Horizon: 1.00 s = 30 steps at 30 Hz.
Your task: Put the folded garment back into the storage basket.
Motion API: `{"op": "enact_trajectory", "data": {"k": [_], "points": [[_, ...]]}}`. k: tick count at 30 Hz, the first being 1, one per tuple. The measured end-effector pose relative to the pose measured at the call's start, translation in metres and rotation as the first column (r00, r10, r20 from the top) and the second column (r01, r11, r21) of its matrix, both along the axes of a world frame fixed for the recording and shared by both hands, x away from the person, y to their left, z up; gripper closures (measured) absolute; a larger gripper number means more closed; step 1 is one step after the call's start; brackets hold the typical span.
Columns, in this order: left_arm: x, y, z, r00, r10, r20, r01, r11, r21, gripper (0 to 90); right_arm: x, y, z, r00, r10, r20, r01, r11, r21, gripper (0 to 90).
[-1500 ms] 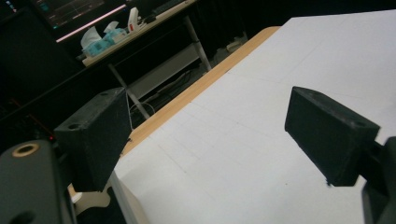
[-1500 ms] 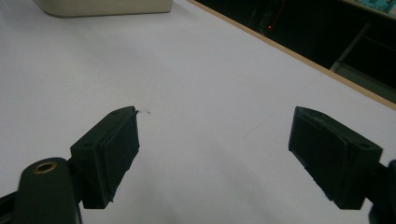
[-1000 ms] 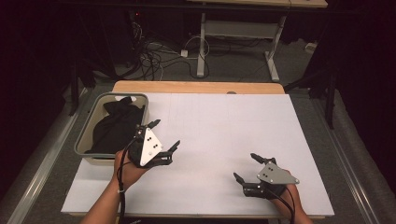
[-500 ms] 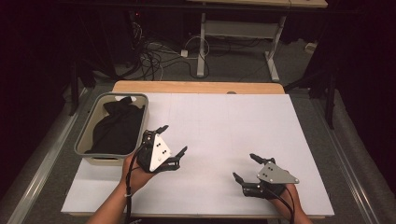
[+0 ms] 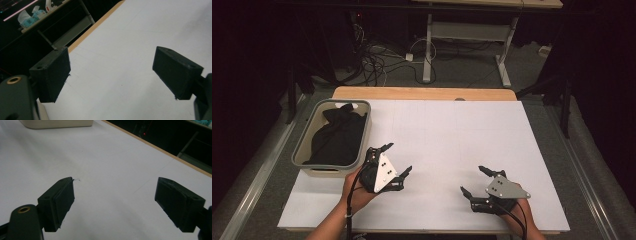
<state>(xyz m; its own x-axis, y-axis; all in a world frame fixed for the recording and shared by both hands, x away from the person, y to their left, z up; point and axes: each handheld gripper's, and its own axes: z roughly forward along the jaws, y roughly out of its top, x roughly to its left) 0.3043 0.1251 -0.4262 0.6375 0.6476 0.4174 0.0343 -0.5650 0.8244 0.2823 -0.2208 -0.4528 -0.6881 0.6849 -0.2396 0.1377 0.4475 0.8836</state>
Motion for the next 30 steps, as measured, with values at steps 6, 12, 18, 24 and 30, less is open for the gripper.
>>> {"op": "enact_trajectory", "data": {"k": [6,12,18,24,30], "points": [[-0.003,0.005,-0.006,0.9999,0.000,-0.010,0.000,0.9999,0.015,14.3,-0.001,0.000,-0.001,1.0000,0.002,-0.001,-0.002,1.000,-0.003,16.0],[-0.006,0.009,-0.011,0.9998,0.002,-0.019,-0.001,0.9997,0.025,14.3,-0.002,0.000,-0.001,1.0000,0.001,0.005,-0.001,1.000,-0.005,16.0],[-0.008,0.012,-0.015,0.9994,0.004,-0.033,-0.003,0.9997,0.025,14.3,-0.003,-0.001,-0.001,1.0000,-0.001,0.005,0.001,1.000,-0.006,16.0],[-0.011,0.017,-0.020,0.9989,0.013,-0.046,-0.012,0.9994,0.034,14.3,-0.004,-0.001,-0.001,1.0000,0.002,0.002,-0.002,1.000,-0.011,15.8],[-0.013,0.024,-0.027,0.9975,0.011,-0.069,-0.009,0.9992,0.039,14.3,-0.004,-0.004,-0.002,1.0000,-0.004,-0.002,0.004,1.000,-0.013,15.8]]}}
